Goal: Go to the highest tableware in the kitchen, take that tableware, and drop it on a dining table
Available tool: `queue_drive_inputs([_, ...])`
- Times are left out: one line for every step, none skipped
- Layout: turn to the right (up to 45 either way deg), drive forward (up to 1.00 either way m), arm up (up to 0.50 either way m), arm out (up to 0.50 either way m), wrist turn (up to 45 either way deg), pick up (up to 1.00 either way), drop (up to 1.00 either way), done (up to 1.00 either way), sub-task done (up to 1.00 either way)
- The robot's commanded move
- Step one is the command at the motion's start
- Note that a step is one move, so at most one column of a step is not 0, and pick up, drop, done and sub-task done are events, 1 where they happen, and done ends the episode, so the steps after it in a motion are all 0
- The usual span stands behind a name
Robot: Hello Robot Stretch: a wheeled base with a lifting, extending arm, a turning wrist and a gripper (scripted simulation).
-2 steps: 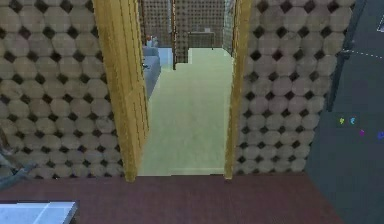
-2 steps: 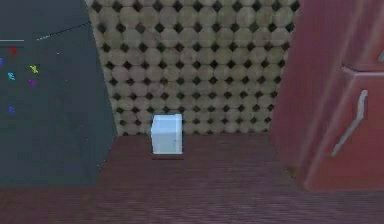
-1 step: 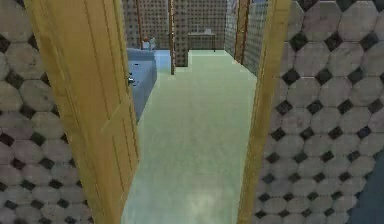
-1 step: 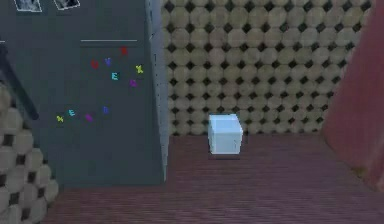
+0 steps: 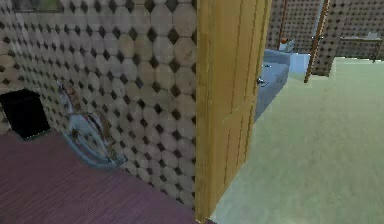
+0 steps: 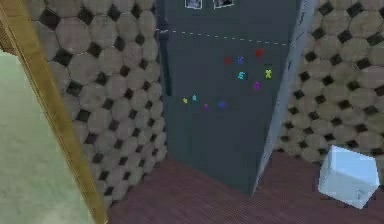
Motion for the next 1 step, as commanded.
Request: queue_drive_inputs([0.0,0.55,0.0,0.0,0.0,0.0,0.0,0.0,0.0])
